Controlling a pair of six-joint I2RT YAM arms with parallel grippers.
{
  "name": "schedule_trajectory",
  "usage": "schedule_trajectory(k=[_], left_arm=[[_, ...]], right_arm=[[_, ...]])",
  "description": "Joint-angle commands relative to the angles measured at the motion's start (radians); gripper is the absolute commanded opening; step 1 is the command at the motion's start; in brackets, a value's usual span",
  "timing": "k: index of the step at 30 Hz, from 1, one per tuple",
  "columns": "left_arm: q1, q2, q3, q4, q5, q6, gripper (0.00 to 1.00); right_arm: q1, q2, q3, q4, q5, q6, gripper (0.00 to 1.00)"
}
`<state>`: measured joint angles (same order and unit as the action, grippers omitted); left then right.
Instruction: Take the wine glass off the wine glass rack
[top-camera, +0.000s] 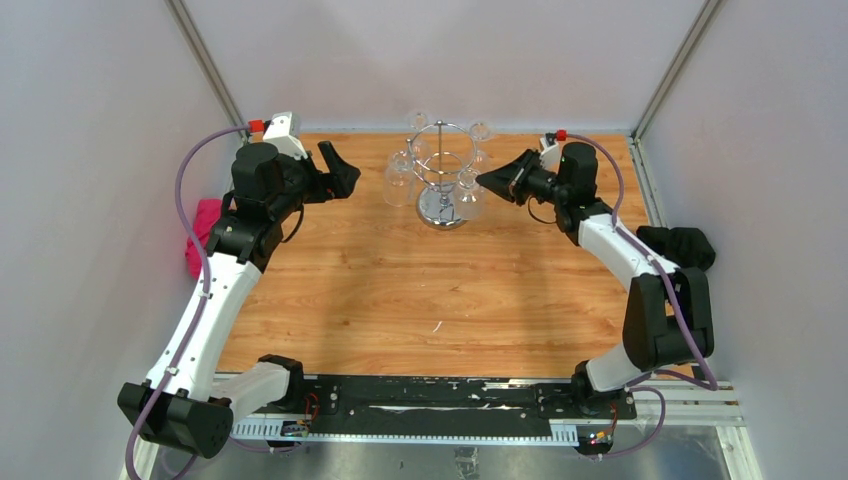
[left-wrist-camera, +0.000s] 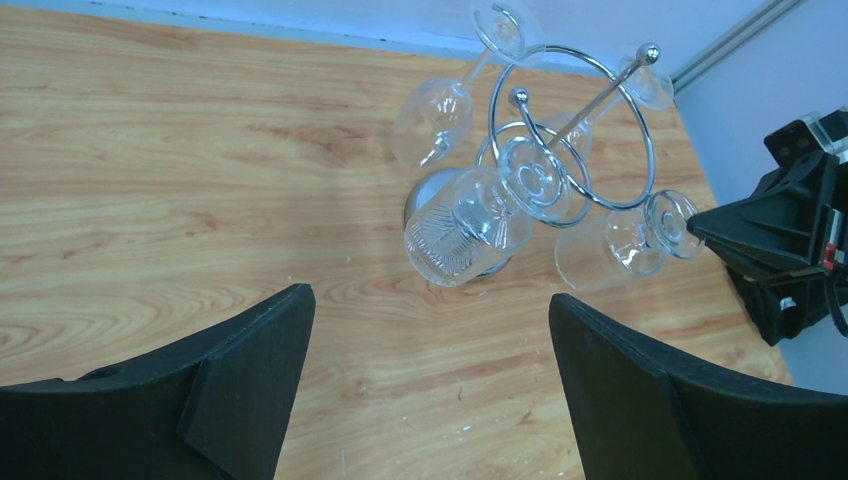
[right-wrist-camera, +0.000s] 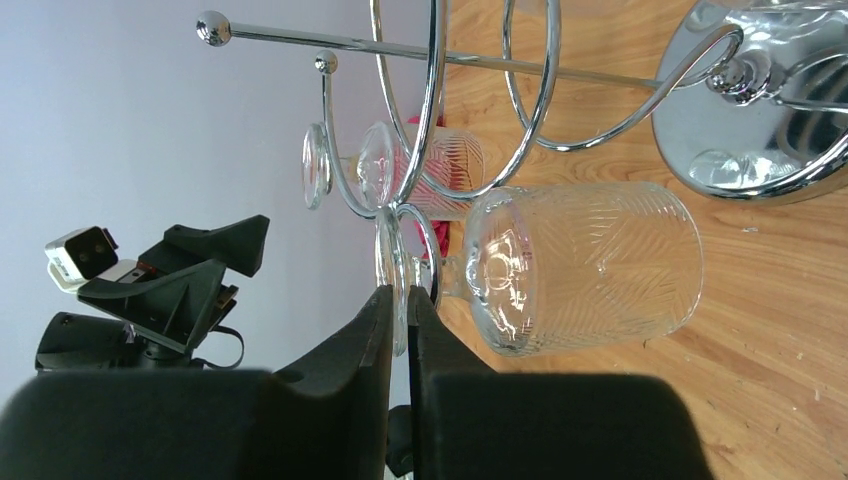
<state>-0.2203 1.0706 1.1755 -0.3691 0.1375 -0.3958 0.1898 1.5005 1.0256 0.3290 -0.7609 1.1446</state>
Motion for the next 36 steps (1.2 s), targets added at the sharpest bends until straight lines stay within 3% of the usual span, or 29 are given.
schedule_trajectory(k=[1, 11, 36], left_arm=[[-0.002, -0.013, -0.008, 0.007, -0.003, 0.014, 0.93], [-0.002, 0.000, -0.002, 0.006, 0.003, 0.008, 0.94], [-0.002, 0.007, -0.008, 0.007, 0.007, 0.000, 0.94]], right_arm=[[-0.019, -0.040, -0.042, 0.071, 0.011, 0.067, 0.00], [-0.027, -0.058, -0.055, 0.140, -0.016, 0.133, 0.00], [-0.027, -0.122, -0.104, 0.114, -0.064, 0.135, 0.00]])
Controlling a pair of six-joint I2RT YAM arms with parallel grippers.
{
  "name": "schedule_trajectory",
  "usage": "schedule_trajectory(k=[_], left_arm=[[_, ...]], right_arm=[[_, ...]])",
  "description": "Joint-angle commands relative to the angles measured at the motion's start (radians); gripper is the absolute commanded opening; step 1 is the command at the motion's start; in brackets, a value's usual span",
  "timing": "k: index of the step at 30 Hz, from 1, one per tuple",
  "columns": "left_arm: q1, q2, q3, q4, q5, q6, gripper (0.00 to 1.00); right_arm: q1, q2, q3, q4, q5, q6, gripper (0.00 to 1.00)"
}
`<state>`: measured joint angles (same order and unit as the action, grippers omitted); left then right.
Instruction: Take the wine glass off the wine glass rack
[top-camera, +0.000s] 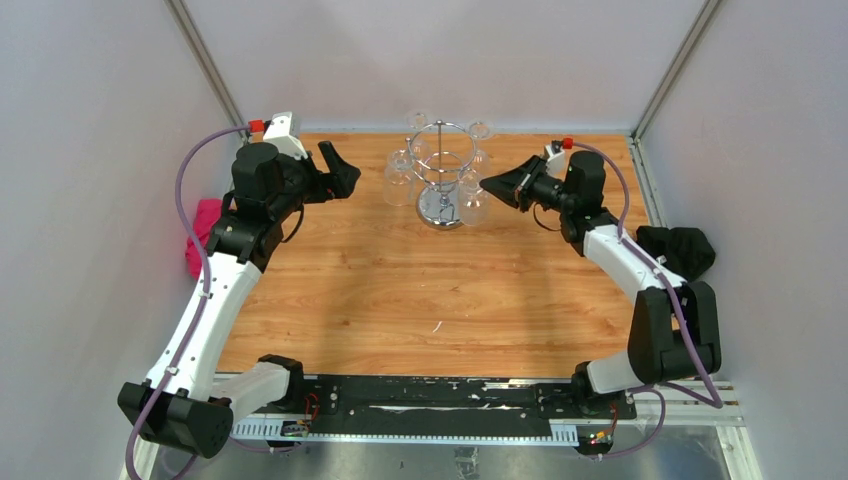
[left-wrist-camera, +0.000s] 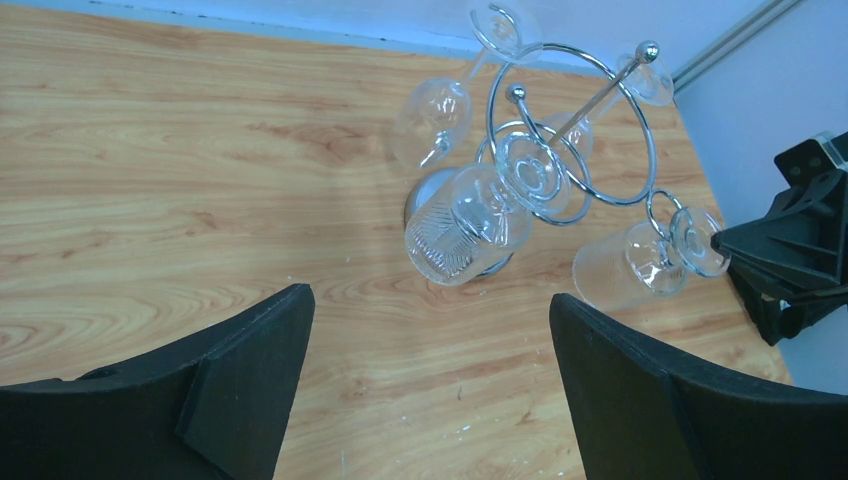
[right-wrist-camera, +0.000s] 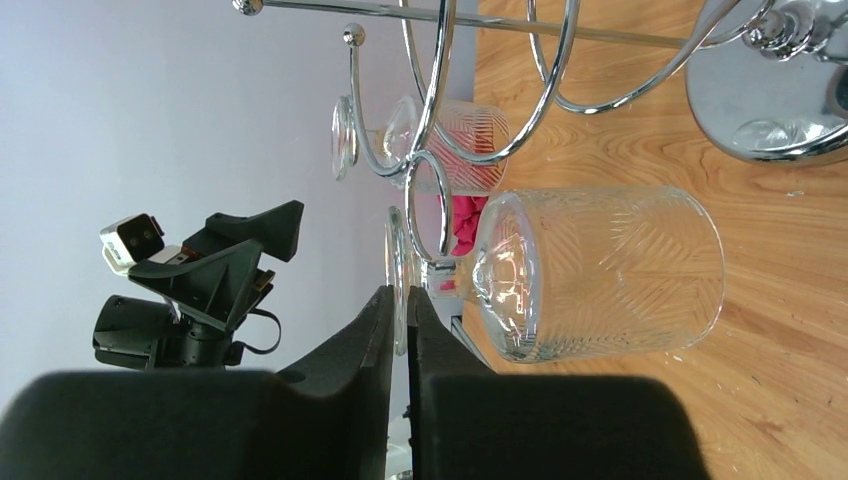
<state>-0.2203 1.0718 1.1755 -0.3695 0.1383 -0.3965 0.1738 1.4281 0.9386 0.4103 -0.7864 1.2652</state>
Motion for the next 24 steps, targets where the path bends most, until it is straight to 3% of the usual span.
schedule_trajectory(k=[1, 10, 24], left_arm=[[-0.002, 0.005, -0.008, 0.007, 0.009, 0.001, 0.94], [-0.002, 0.010, -0.013, 0.012, 0.014, -0.008, 0.94], [-0.002, 0.013, -0.017, 0.019, 0.051, -0.026, 0.94]], right_arm=[[-0.011, -0.054, -0.022, 0.031, -0.039, 0.013, 0.00], [-0.011, -0.103, -0.035, -0.013, -0.053, -0.014, 0.00], [-0.008, -0.313, 0.063, -0.244, -0.063, -0.087, 0.00]])
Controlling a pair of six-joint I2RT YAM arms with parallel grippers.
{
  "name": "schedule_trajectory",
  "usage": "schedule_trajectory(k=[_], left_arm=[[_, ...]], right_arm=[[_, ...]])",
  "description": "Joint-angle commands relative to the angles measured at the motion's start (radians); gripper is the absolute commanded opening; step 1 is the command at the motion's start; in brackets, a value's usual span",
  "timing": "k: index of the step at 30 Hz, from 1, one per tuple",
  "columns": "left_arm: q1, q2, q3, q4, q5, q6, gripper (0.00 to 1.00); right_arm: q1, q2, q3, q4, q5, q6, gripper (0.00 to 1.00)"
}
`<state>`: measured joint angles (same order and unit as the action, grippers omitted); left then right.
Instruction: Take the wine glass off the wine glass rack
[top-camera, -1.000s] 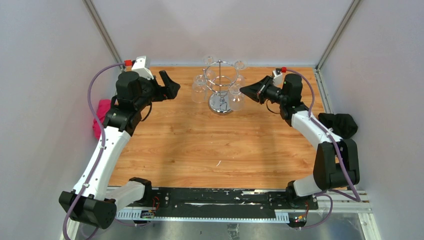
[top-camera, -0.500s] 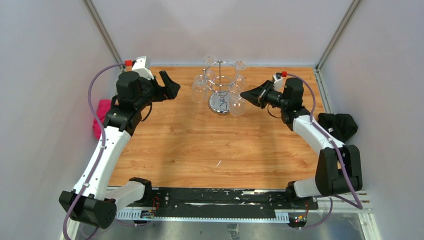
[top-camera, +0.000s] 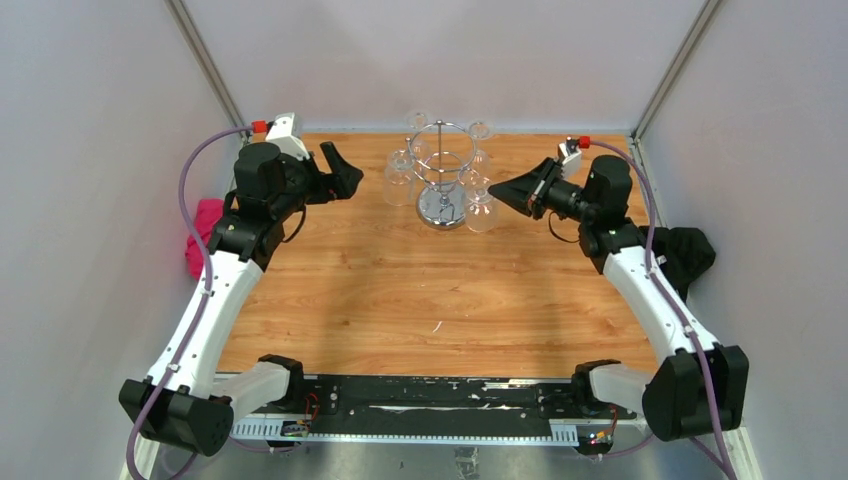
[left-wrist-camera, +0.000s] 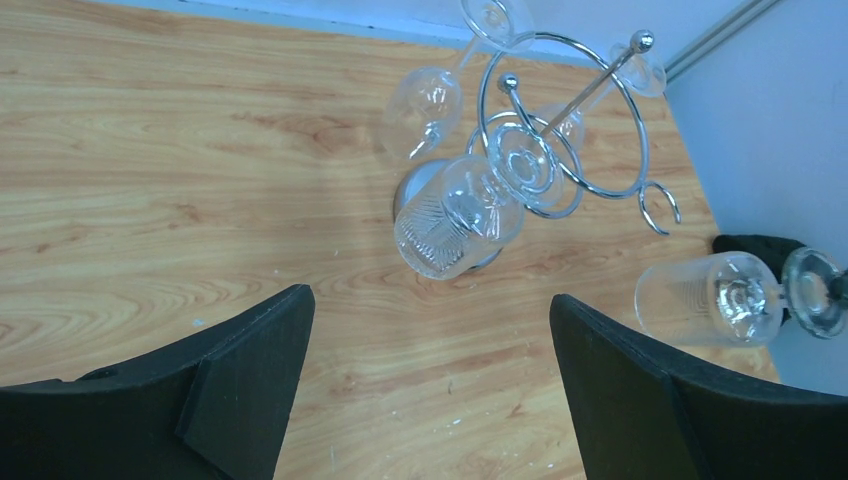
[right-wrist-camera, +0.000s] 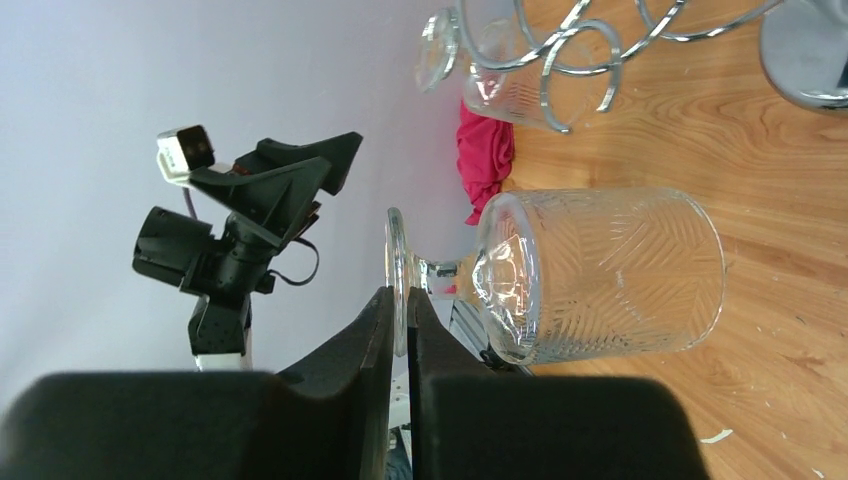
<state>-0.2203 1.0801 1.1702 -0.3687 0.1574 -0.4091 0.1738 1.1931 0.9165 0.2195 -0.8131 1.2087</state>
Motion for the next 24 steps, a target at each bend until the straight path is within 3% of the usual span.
schedule_trajectory(k=[1, 10, 24], left_arm=[[-0.002, 0.004, -0.013, 0.020, 0.044, -0.016, 0.94], [-0.002, -0.016, -0.045, 0.146, 0.226, -0.079, 0.94], [-0.036, -0.050, -0.138, 0.425, 0.430, -0.124, 0.95]], right_arm=[[-0.008, -0.092, 0.102, -0.070, -0.037, -0.038, 0.00], [0.037, -0.126, 0.260, -0.071, -0.045, -0.063, 0.00], [0.041, -0.036, 0.277, 0.249, -0.082, 0.083, 0.00]])
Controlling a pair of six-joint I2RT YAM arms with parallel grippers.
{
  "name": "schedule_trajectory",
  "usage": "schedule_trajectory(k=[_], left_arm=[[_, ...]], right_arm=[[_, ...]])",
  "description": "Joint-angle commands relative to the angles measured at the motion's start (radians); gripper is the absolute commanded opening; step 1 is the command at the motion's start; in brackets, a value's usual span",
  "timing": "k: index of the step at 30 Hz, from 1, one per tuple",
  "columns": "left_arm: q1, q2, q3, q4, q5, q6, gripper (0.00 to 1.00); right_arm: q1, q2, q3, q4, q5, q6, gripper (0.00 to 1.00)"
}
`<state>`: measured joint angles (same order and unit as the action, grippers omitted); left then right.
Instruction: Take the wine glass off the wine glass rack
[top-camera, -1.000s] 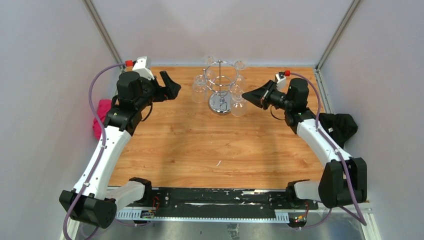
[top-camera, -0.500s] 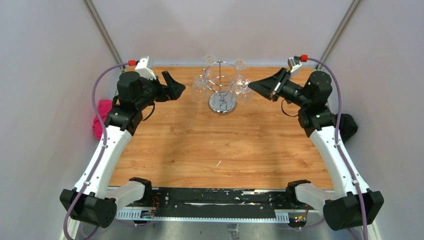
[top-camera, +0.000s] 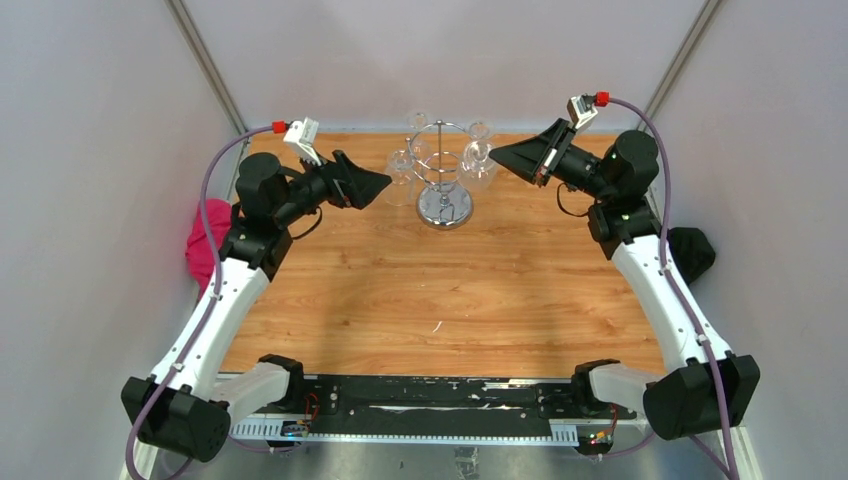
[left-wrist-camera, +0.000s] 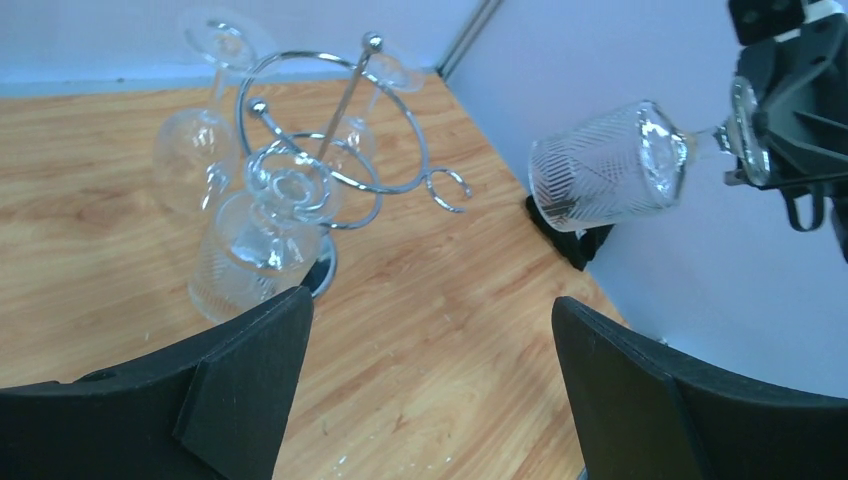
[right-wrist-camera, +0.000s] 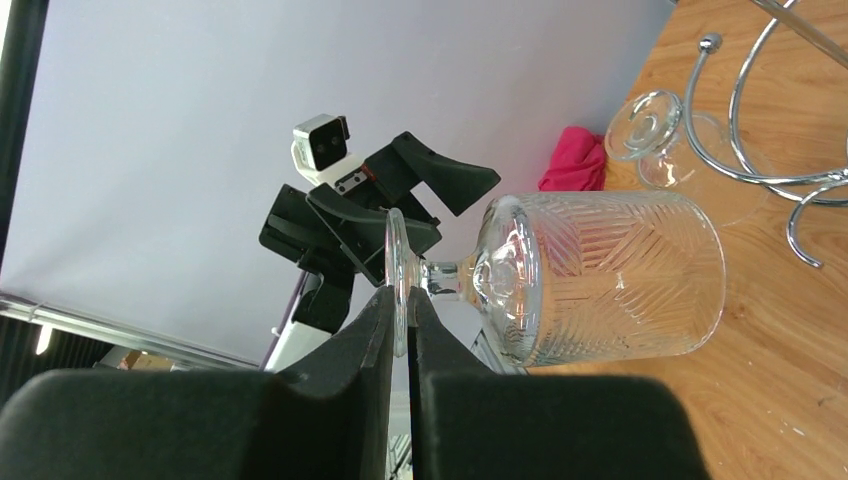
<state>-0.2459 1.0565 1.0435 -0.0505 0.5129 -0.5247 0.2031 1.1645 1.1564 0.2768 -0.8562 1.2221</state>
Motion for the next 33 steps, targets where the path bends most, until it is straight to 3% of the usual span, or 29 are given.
schedule_trajectory(k=[1, 4, 7, 13, 15, 17, 22, 33], left_arm=[[-0.010, -0.029, -0.016, 0.120, 0.086, -0.008, 0.95], [-0.011, -0.040, -0.058, 0.242, 0.147, -0.048, 0.95], [-0.012, -0.040, -0.118, 0.417, 0.224, -0.142, 0.95], [-0.015, -0.045, -0.173, 0.617, 0.307, -0.210, 0.95], [-0.015, -0.032, -0.217, 0.799, 0.338, -0.309, 0.93], [-0.015, 0.016, -0.252, 1.084, 0.370, -0.446, 0.92], [-0.010, 0.264, -0.234, 1.601, 0.412, -0.826, 0.88], [-0.010, 0.358, -0.183, 1.619, 0.400, -0.803, 0.87]], right_arm=[[0.012, -0.004, 0.039, 0.197, -0.040, 0.071, 0.00], [0.012, 0.000, 0.041, 0.226, -0.038, 0.091, 0.00], [0.013, 0.020, 0.036, 0.335, -0.044, 0.160, 0.00], [0.016, 0.063, 0.045, 0.543, -0.059, 0.291, 0.00], [0.020, 0.081, 0.048, 0.613, -0.057, 0.335, 0.00], [0.026, 0.101, 0.054, 0.684, -0.055, 0.384, 0.00], [0.058, 0.141, 0.101, 0.763, -0.061, 0.450, 0.00], [0.141, 0.183, 0.115, 0.850, -0.061, 0.484, 0.00]])
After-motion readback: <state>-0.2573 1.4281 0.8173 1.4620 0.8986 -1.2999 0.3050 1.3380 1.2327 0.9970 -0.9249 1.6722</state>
